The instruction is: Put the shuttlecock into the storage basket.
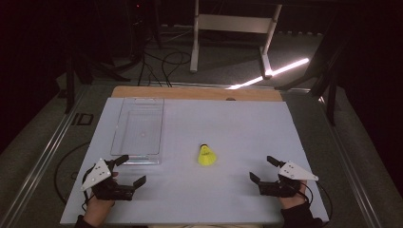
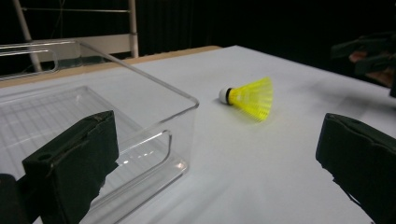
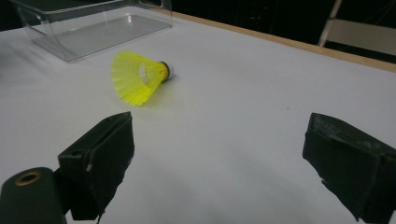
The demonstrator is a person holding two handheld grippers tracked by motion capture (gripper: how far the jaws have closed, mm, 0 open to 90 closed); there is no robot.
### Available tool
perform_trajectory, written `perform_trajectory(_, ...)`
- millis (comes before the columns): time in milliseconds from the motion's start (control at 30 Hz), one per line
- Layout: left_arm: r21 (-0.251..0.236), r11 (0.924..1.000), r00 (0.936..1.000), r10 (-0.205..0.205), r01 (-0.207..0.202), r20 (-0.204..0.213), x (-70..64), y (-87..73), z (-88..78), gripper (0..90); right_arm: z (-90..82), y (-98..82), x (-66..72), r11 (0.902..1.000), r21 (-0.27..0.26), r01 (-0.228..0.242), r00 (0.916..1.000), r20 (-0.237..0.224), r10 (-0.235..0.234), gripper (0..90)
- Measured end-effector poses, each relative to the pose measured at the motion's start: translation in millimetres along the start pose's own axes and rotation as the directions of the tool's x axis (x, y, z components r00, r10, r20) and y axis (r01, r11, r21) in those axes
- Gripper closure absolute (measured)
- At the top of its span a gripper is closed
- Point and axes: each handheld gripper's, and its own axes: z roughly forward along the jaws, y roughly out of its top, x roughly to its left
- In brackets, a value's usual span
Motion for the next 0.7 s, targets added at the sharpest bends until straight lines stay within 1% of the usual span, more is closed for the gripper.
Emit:
perform_trajectory(33, -0.006, 0.9999, 1.0, -0.009, 0.009, 0.002, 0.5, 0.1, 0.0, 0.0, 0.2, -0.2, -0.3, 1.0, 0.0, 0.0, 1.0, -0.005, 0.0, 9.1)
perform_trajectory(100, -0.009, 0.9999, 0.9999, -0.013, 0.013, 0.003, 0.9, 0.2, -0.1, 0.1, 0.5, -0.5, -0.6, 1.0, 0.003, 0.002, 1.0, -0.004, -0.002, 9.1)
perform_trajectory(267, -0.006, 0.9999, 0.9999, -0.013, 0.013, 0.011, 0.4, 0.4, 0.6, 0.0, 0.3, -0.1, -0.8, 1.0, 0.005, -0.001, 1.0, -0.005, 0.001, 9.1)
perform_trajectory(467, 0.007, 1.0, 0.9998, -0.002, 0.002, 0.022, -0.6, 1.1, 2.1, 0.0, -0.9, 0.5, -1.6, 1.0, -0.002, -0.002, 1.0, -0.005, 0.002, 9.1)
perform_trajectory(567, 0.005, 1.0, 0.9992, 0.003, -0.003, 0.039, -2.4, 3.7, 2.1, 0.0, -1.5, 1.0, -1.2, 1.0, -0.005, -0.004, 1.0, -0.004, 0.004, 9.1)
perform_trajectory(600, 0.012, 0.9999, 0.9991, 0.005, -0.006, 0.043, -2.7, 4.7, 2.1, 0.0, -1.9, 1.3, -0.9, 1.0, -0.007, -0.003, 1.0, 0.0, 0.003, 9.1)
perform_trajectory(667, 0.008, 1.0, 0.9981, 0.003, -0.003, 0.061, -4.5, 7.3, 2.1, 0.0, -2.5, 1.8, -1.0, 0.9999, -0.01, -0.001, 1.0, -0.004, 0.001, 9.1)
perform_trajectory(700, 0.019, 0.9998, 0.9975, 0.008, -0.009, 0.07, -5.7, 9.5, 2.3, 0.0, -2.7, 2.1, -0.7, 0.9999, -0.01, -0.003, 1.0, -0.003, 0.003, 9.1)
